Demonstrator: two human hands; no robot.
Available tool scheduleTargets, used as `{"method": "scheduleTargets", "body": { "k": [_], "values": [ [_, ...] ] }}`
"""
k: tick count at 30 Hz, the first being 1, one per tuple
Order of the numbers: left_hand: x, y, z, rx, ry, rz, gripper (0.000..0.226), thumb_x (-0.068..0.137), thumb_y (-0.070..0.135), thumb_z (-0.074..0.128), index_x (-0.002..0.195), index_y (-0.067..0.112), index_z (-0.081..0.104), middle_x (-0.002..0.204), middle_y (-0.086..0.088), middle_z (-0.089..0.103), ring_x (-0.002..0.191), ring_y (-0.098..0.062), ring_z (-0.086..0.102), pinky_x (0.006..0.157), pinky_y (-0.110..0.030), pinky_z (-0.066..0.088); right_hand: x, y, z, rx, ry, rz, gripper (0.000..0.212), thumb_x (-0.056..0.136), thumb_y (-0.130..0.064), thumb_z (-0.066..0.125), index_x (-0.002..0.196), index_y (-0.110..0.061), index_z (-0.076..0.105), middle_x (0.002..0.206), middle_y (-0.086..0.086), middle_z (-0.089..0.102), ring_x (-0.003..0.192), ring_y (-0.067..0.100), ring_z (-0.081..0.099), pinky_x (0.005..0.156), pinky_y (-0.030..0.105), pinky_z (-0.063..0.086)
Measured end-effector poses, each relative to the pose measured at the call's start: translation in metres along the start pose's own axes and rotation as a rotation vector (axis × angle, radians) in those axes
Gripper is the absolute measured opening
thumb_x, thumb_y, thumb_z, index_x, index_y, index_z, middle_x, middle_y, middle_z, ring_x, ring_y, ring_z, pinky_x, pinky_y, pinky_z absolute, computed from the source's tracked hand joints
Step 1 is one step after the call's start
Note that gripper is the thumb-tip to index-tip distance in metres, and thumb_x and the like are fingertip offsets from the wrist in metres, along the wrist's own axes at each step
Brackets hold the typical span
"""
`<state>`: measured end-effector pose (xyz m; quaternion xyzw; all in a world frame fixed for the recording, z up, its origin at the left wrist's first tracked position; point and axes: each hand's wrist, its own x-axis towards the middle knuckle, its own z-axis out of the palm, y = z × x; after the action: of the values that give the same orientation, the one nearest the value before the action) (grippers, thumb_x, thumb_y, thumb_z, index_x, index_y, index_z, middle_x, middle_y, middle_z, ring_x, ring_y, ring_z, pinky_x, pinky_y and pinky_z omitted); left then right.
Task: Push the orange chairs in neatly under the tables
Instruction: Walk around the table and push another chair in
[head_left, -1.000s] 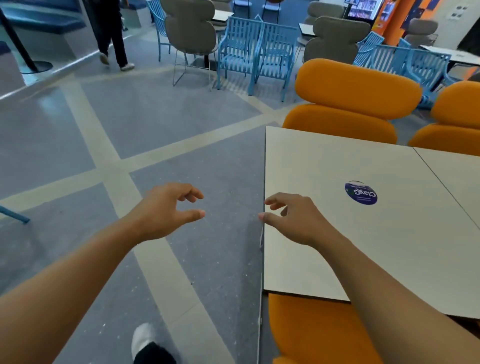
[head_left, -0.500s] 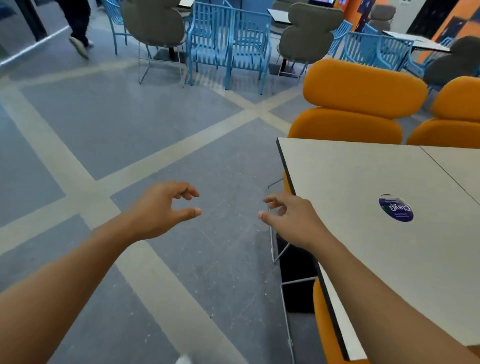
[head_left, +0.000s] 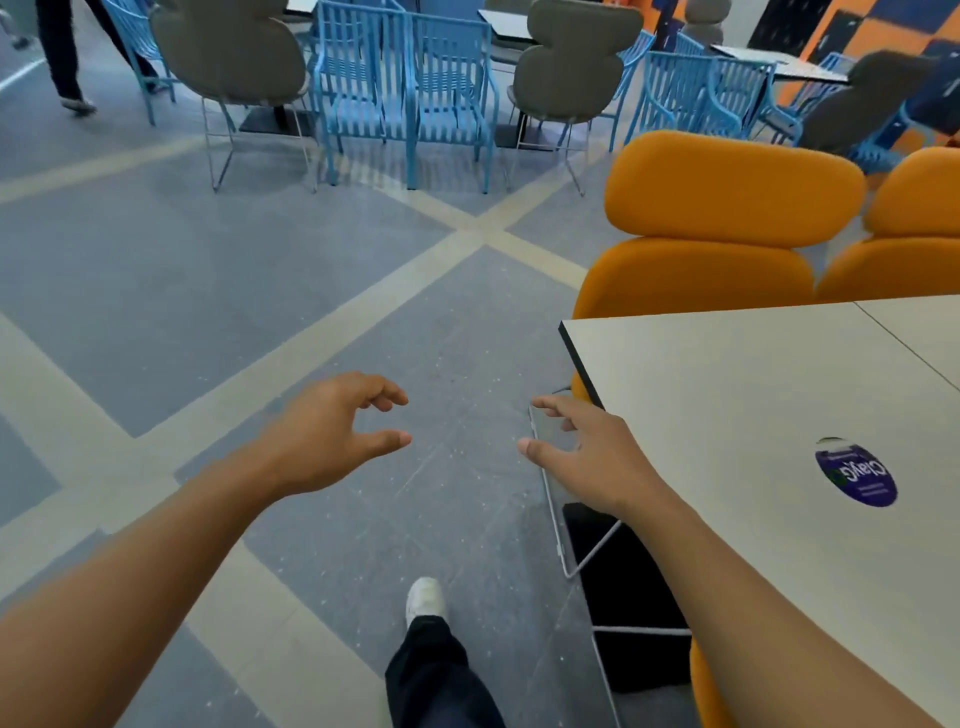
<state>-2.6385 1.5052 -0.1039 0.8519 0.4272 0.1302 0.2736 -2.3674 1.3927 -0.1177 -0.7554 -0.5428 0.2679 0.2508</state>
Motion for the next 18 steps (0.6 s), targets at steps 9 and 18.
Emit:
{"method": "scheduleTargets", "body": {
  "k": [9,18],
  "values": [
    [0.182,-0.049,-0.030,0.025,-0.093,0.032,0.051,0.076,0.051,0.071,0.122,0.033,0.058,0.120,0.010,0.061,0.110,-0.007,0.056,0.096,-0.025,0.042,0.176,0.000,-0.001,0.021,-0.020,0.030,0.058,0.089,-0.047,0.071,0.143,-0.035,0.051,0.148,-0.009,0.050,0.134,0.011,0.047,0.110,0.035,0.041],
    [0.318,-0.086,-0.051,0.038,-0.200,0.083,0.069,0.078,0.053,0.068,0.140,0.039,0.042,0.146,0.013,0.044,0.133,-0.009,0.042,0.109,-0.025,0.031,0.301,-0.007,-0.023,-0.024,0.000,0.065,0.070,0.087,-0.056,0.070,0.149,-0.035,0.045,0.156,-0.011,0.042,0.143,0.013,0.038,0.116,0.035,0.035]
  ]
}}
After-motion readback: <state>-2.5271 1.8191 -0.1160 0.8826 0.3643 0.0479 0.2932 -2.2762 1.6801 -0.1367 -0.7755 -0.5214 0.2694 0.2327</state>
